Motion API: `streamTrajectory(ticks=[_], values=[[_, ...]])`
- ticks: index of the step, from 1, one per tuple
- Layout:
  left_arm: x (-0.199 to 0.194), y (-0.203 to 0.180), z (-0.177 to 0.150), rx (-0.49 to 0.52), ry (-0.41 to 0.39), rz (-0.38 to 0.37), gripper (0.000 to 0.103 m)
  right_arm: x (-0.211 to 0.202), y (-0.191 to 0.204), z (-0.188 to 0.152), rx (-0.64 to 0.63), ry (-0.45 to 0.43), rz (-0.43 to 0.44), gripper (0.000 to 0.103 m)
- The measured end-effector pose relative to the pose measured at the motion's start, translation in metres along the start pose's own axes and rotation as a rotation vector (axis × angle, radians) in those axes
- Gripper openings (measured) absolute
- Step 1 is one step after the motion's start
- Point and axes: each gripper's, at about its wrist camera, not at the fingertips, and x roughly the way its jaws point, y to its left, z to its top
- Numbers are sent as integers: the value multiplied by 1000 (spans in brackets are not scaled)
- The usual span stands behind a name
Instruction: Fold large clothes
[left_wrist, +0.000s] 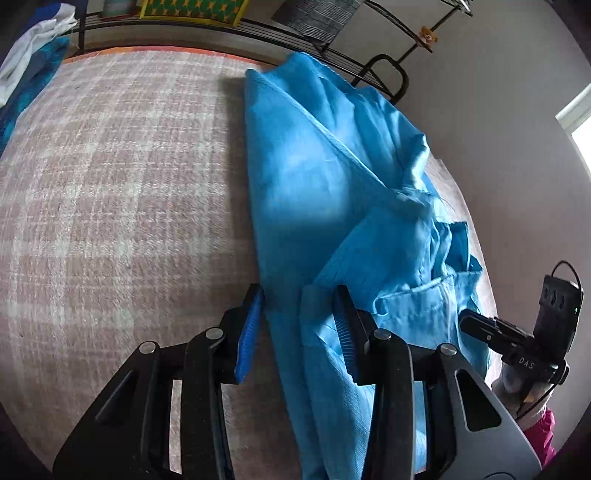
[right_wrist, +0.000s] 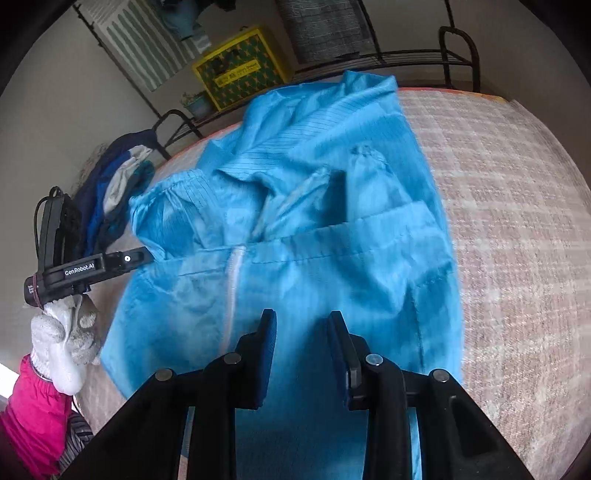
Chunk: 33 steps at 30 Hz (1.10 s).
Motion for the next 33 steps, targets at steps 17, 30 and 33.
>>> streamTrajectory(ticks=[17,30,33], values=[[-70,6,-116,-26,28,-260,57,-72,-71,-67,19,-101,175,55],[-54,-6,-123,-70,81,-264,8,-71,-90,-80,121,-122,292,3],[-36,0,-126,-72,130,-214,8,-53,-87,-89,107,-44,203,2]])
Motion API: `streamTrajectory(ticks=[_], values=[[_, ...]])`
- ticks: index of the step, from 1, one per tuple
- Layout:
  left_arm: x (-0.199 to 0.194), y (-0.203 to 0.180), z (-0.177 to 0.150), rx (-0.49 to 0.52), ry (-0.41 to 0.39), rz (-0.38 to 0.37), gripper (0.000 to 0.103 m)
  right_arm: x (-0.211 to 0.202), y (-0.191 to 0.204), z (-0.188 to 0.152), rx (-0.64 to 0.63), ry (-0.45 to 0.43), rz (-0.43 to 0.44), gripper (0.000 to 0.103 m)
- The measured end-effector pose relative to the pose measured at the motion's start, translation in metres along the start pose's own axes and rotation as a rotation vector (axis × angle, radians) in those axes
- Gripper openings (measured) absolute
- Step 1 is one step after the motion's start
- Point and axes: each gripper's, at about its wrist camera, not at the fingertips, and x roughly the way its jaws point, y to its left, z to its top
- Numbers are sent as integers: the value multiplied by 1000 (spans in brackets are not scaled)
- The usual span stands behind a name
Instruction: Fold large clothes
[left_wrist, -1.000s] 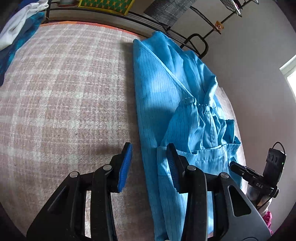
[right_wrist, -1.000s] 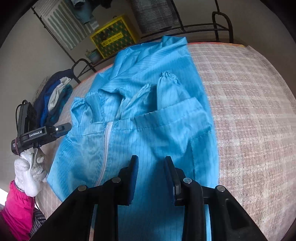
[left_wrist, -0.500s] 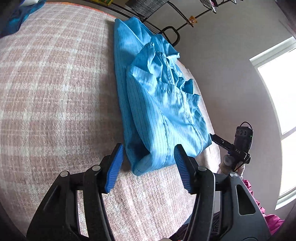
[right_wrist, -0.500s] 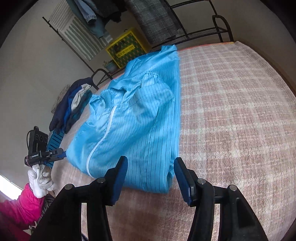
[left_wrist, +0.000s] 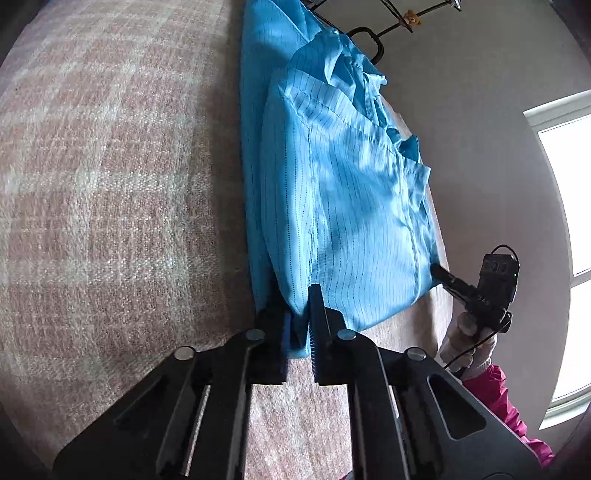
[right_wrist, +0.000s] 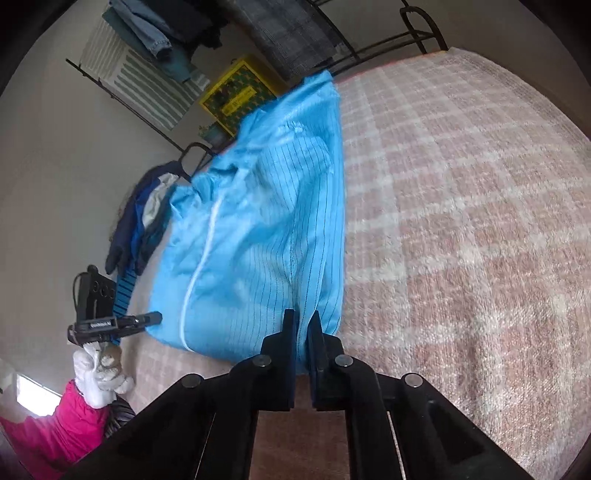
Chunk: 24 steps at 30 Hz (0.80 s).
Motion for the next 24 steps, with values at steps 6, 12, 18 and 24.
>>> streamTrajectory(ticks=[6,12,18,24], values=[[-11,-15,-4,57,-22,56,8,-8,12,11,-50,-7,-100,20],[-52,-35,-11,130,-145,141,9,-24,52,33,-210,-110,-112,26],[-44,-65,19,212,-198,191,9,23,71,65,-291,-67,-204,28],[11,-45,69,197,-154,311,9,60,67,99,-259,-47,-213,28]])
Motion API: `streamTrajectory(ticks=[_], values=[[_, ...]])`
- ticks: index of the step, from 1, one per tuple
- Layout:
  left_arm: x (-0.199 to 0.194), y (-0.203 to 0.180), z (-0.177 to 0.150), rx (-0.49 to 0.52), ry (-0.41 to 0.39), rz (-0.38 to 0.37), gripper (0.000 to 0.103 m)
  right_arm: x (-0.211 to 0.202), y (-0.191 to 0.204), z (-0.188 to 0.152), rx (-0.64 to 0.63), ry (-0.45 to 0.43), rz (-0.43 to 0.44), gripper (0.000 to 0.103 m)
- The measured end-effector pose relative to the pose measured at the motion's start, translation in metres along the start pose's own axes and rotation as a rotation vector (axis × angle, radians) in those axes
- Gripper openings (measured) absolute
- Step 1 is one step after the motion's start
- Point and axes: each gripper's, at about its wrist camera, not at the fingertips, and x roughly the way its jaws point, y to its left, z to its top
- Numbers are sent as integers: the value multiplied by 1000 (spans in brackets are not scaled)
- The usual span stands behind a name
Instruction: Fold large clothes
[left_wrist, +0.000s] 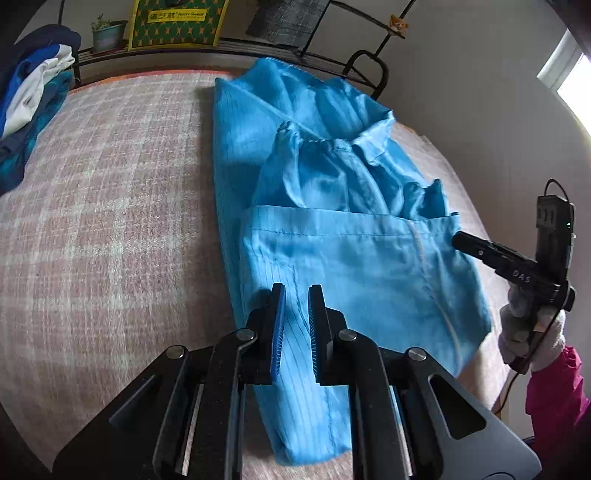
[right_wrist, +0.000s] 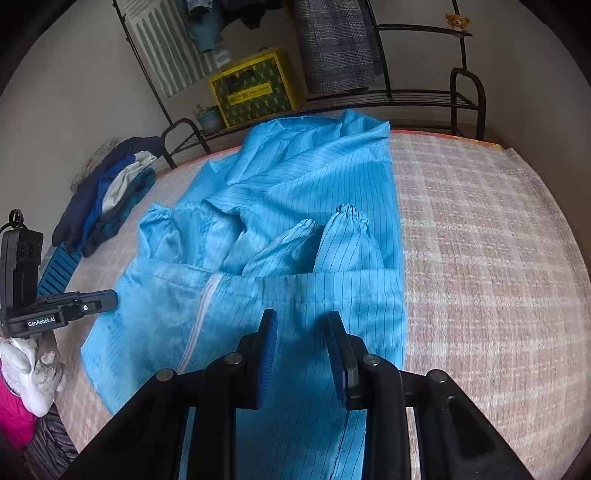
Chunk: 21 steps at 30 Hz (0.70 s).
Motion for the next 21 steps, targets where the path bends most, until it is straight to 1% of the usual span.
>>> streamTrajectory(ticks=[2,3,5,8,10,12,13,14,16,18,19,20,21], values=[[20,12,2,-33,36,9,9,16,-4,3,19,22,-2,29],[25,15,1,-37,25,-5,9,25,-4,2,26,51,-11,29],[24,17,2,-28,28,-16,9,31,-3,1,12,46,-25,30],[17,15,8,17,59,-7,9,28,-1,4,6,83,-21,30],[2,14,21,60,46,4,9,18,-3,7,19,82,23,31],[-10,17,42,68,23,-9,12,3,-5,14,24,55,52,33],[-16,22,53,61,10,-17,21,-5,-6,19,20,39,64,37],[-22,25,66,55,-8,-19,32,-13,-7,25,15,26,72,43],[-30,32,94,43,-54,-9,38,-28,-10,40,6,0,86,49],[-32,39,123,41,-76,-25,39,-40,-14,59,1,-32,90,49],[-31,43,138,35,-79,-36,41,-44,-18,70,-5,-48,86,52],[-28,47,154,23,-84,-49,48,-47,-21,82,-11,-63,75,57],[-24,52,169,10,-86,-61,54,-47,-25,93,-12,-76,67,59]])
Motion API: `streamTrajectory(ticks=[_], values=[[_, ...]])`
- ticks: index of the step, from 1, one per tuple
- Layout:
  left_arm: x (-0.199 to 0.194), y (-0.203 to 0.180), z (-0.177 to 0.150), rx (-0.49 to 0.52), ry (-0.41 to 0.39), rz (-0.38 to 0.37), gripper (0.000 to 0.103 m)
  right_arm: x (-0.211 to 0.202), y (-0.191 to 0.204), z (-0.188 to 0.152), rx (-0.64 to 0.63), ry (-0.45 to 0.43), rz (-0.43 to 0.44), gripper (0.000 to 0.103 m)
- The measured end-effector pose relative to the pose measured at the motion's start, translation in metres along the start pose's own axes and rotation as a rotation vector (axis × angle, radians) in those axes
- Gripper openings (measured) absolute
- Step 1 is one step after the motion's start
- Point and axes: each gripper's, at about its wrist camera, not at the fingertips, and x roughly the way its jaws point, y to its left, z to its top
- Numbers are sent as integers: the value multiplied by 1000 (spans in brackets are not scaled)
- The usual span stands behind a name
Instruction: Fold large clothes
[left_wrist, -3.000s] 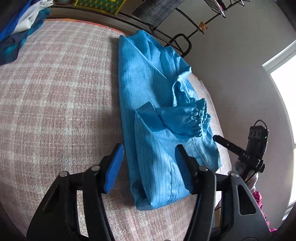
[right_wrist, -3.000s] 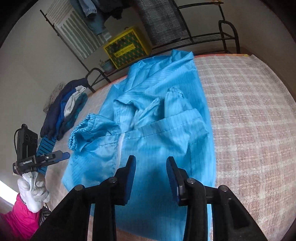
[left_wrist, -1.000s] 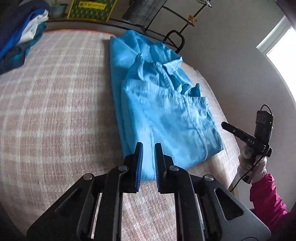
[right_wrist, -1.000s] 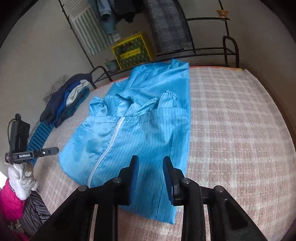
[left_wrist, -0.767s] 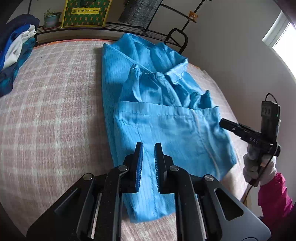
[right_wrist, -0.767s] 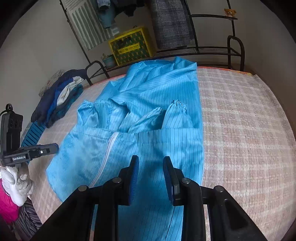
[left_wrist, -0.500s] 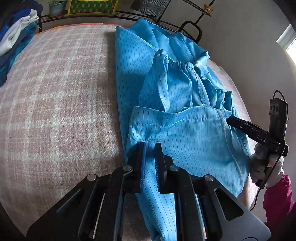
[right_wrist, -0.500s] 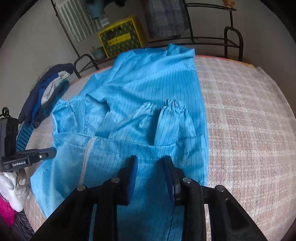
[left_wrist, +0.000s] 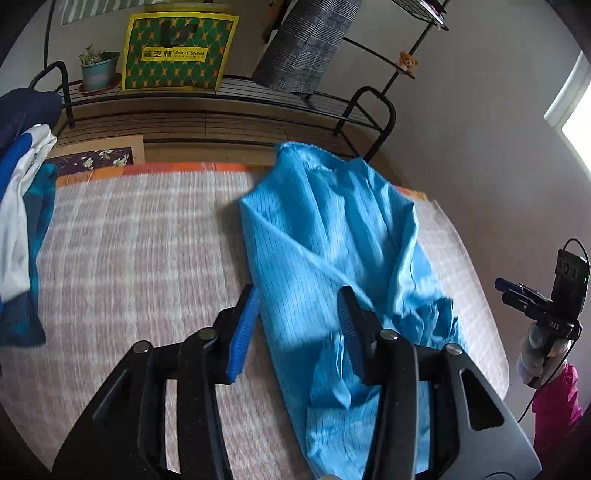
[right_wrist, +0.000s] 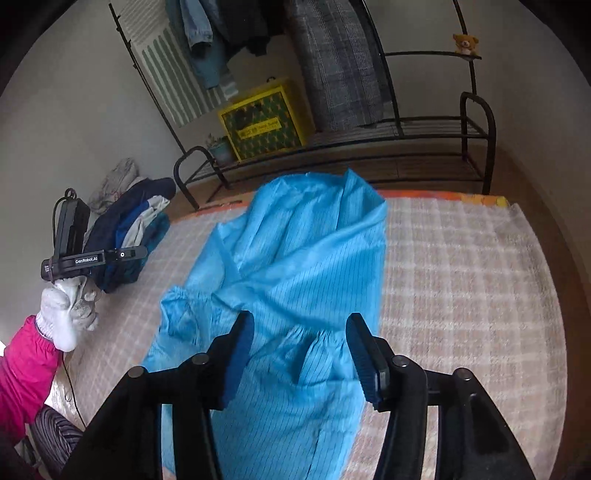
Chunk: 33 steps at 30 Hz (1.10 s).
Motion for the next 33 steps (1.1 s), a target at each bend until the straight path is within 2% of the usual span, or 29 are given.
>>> streamTrajectory(ticks=[1,4,6,12,15,19,21,24,25,27,28,30,33], values=[[7,4,15,-10,-3,-8,60,3,-5,12,5,-9,-1,62],[33,11,54,-29,-18,-20,60,27,-23,50,39,-16,1,62],[55,15,75,-37,6,-42,60,50,-33,73,54,-9,-9,62],[126,26,121,-51,43,-31,60,134,-49,131,82,37,4,62],[157,37,137,-107,92,-100,60,169,-53,150,105,45,16,62],[189,43,146,-139,146,-134,60,209,-60,163,146,63,52,62],[200,42,147,-135,181,-159,60,226,-63,167,158,88,38,62],[208,34,147,-80,191,-136,60,246,-63,169,164,131,29,61],[209,31,147,-66,190,-128,58,251,-62,169,162,144,24,60],[211,26,145,-46,197,-103,38,259,-60,169,153,173,-7,57],[213,24,145,-38,204,-92,23,263,-60,168,150,188,-32,56],[213,21,144,-17,199,-67,21,264,-60,168,150,189,-71,56],[210,24,144,-37,170,-41,24,252,-64,166,158,133,-31,56]])
